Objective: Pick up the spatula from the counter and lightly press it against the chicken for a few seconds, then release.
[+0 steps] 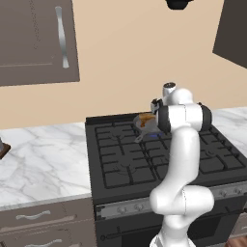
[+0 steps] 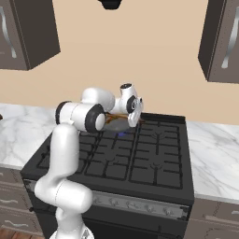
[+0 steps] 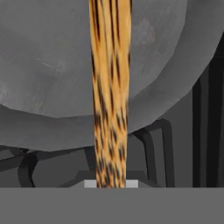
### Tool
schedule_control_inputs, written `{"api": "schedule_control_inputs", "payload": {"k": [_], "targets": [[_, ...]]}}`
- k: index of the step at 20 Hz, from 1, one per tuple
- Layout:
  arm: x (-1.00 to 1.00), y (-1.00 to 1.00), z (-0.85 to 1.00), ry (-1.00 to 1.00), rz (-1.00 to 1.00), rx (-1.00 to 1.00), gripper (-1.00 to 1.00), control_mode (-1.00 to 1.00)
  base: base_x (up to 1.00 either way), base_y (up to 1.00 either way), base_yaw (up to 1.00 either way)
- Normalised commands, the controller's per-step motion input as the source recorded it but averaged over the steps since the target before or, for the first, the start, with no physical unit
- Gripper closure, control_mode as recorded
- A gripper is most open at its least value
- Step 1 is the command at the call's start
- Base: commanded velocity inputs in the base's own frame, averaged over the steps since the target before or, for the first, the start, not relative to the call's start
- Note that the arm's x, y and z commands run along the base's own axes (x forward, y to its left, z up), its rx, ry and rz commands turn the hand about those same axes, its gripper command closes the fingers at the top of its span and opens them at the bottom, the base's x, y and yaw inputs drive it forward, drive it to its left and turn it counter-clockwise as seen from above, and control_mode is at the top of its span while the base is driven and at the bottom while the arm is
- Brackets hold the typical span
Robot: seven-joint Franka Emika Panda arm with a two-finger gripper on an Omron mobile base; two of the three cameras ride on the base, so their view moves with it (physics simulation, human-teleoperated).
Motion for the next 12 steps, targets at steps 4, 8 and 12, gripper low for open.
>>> {"api": "schedule_control_inputs", "payload": {"k": [4,8,12], "targets": [[-0.36,-0.08,0.63,-0.17,0.08,0.00,1.00,-1.00,0.00,0.00,0.00],[-0.58,-0.13,0.76,-0.20,0.09,0.00,1.00,-1.00,0.00,0.00,0.00],[-0.74,-0.02,0.60,-0.25,0.11,0.00,1.00,-1.00,0.00,0.00,0.00]]}}
